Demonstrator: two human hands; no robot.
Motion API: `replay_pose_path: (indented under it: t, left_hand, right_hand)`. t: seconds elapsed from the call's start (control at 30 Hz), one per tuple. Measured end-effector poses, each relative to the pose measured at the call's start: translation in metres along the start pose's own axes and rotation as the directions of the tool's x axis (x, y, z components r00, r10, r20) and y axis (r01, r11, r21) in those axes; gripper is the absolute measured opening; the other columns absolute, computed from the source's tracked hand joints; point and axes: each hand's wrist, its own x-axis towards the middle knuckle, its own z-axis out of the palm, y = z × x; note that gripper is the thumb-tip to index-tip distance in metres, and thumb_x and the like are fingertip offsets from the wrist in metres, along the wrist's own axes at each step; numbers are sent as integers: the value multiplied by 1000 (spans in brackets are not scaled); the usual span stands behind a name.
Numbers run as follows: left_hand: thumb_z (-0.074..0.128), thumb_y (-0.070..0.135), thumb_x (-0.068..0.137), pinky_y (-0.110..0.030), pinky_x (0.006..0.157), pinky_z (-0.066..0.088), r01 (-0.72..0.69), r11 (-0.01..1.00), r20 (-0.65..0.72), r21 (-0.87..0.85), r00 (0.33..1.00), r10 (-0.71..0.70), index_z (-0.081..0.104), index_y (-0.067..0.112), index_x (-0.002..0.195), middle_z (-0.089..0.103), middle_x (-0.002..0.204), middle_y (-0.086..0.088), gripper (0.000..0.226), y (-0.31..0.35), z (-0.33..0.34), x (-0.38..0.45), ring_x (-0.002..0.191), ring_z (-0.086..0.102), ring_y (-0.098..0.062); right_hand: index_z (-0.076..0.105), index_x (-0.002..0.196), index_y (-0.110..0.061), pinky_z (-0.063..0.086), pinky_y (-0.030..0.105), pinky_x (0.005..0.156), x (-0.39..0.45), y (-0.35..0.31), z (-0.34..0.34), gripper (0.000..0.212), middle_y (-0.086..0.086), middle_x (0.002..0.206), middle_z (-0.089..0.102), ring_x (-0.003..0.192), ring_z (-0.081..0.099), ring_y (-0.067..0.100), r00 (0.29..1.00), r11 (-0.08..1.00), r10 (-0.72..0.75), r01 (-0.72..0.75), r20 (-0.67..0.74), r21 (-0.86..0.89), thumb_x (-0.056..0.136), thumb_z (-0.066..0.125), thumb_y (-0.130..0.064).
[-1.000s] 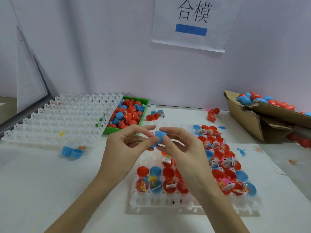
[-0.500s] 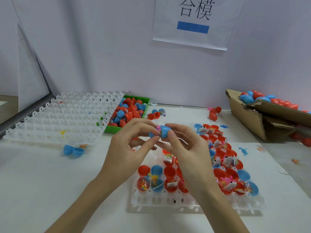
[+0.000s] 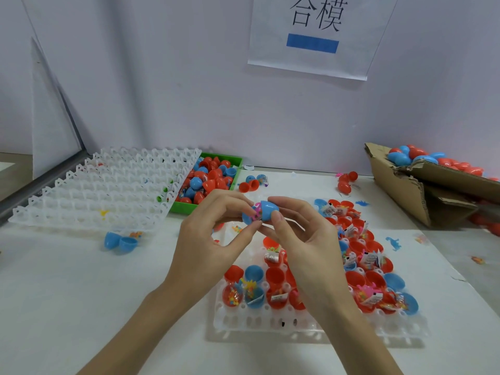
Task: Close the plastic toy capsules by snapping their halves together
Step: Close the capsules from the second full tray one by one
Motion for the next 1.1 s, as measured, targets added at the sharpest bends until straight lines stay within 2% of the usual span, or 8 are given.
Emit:
replay_pose_path:
  t: [0.13, 0.27, 0.47, 0.6, 0.8, 0.9, 1.0, 1.1]
  left_hand:
    - [78, 9, 90, -14, 85, 54, 35, 999, -10, 6, 999, -35, 72, 13, 104, 68, 111, 5, 16, -1, 1, -2, 108, 68, -13]
    - [74, 11, 93, -17, 89, 56, 128, 987, 29, -94, 992, -126, 67, 20, 130, 61, 126, 3, 39, -3, 2, -1, 106, 71, -11]
    - [74, 14, 93, -19, 88, 58, 76, 997, 42, -6, 996, -76, 77, 14, 120, 65, 121, 2, 27, -7, 2, -1, 114, 67, -17]
    - [71, 14, 95, -20, 89, 58, 27, 999, 11, 45, 1000, -27, 76, 12, 122, 67, 121, 2, 28, -7, 3, -2, 116, 66, -13]
    - [65, 15, 97, -19, 99, 53, 30, 994, -18, 108, 999, -28, 74, 14, 127, 70, 122, 6, 31, -5, 3, -2, 118, 64, -3]
    - [68, 17, 96, -15, 98, 52, 95, 995, -10, 42, 995, -94, 74, 20, 126, 72, 121, 13, 31, -4, 1, 0, 118, 64, 0]
    - [72, 8, 95, -21, 95, 56, 198, 976, 15, -85, 980, -198, 72, 21, 131, 75, 119, 13, 38, -4, 1, -2, 114, 69, -5]
    - [77, 10, 92, -21, 92, 58, 301, 927, 26, -226, 953, -303, 69, 23, 129, 78, 111, 16, 40, -2, 1, 0, 106, 74, -6]
  right_hand:
    - [72, 109, -27, 60, 20, 78, 0, -1, 1, 17, -13, 104, 76, 99, 75, 9, 1000, 1000, 11, -11, 17, 2, 95, 69, -19]
    - [72, 110, -27, 60, 20, 78, 0, -1, 0, 17, -12, 105, 76, 99, 75, 10, 1000, 1000, 17, -17, 11, 14, 94, 68, -21]
    - [72, 114, -25, 60, 21, 81, 0, -1, -1, 19, -12, 104, 77, 97, 75, 9, 998, 994, 63, -62, -4, 88, 97, 65, -24]
    - [73, 112, -27, 61, 21, 80, 1, -3, -2, 20, -11, 103, 77, 95, 76, 11, 999, 996, 40, -41, 8, 81, 93, 67, -28]
    - [70, 110, -31, 59, 18, 79, -1, -3, 3, 21, -19, 105, 73, 100, 72, 10, 988, 983, -144, 150, 63, -106, 96, 69, -15]
    - [68, 112, -32, 58, 18, 82, -2, 0, 3, 28, -20, 108, 71, 103, 70, 9, 972, 944, -224, 235, 72, -230, 95, 69, -10]
    - [66, 115, -33, 55, 14, 84, -3, 2, 3, 30, -14, 114, 69, 105, 67, 7, 949, 884, -304, 314, 84, -347, 94, 69, -11]
    - [66, 115, -33, 56, 15, 85, -3, 3, 5, 29, -13, 114, 68, 104, 66, 6, 942, 852, -327, 327, 73, -408, 94, 67, -13]
